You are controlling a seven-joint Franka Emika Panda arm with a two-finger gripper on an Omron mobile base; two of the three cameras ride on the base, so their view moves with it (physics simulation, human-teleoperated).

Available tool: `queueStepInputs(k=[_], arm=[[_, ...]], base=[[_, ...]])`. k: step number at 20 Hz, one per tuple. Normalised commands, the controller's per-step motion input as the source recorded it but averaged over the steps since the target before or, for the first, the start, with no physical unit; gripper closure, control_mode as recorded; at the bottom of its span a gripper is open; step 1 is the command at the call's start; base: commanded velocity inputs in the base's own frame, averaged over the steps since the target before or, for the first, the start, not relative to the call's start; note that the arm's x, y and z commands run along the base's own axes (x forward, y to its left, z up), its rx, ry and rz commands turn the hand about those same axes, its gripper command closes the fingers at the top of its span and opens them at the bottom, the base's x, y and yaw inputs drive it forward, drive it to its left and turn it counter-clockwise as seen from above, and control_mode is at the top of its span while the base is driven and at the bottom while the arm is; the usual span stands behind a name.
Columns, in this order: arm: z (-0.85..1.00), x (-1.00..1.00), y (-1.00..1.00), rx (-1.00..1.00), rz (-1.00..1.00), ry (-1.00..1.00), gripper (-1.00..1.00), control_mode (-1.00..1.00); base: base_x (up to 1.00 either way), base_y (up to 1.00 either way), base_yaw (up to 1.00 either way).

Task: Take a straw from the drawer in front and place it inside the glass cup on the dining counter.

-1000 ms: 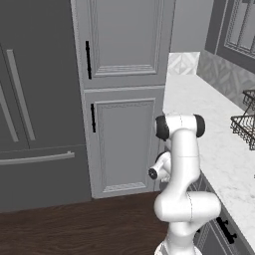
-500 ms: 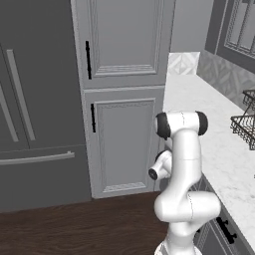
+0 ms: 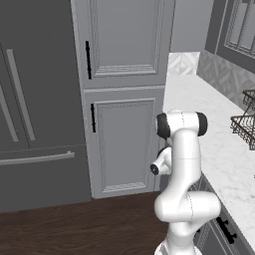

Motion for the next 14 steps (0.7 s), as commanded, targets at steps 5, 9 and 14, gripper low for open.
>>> queueStepInputs(k=[5,9,14], arm=[[-0.45,0.21,-0.12,-0.01,0.0,0.03,-1.0,-1.0],[-0.51,0.14,-0.07,0.0,0.0,0.02,-1.0,-1.0],[-0.19,0.22,-0.31,0.0,0.0,0.0,1.0,-1.0]], base=[[0.0,0.0,0.0],[0.0,0.0,0.0],[0.0,0.0,0.0]])
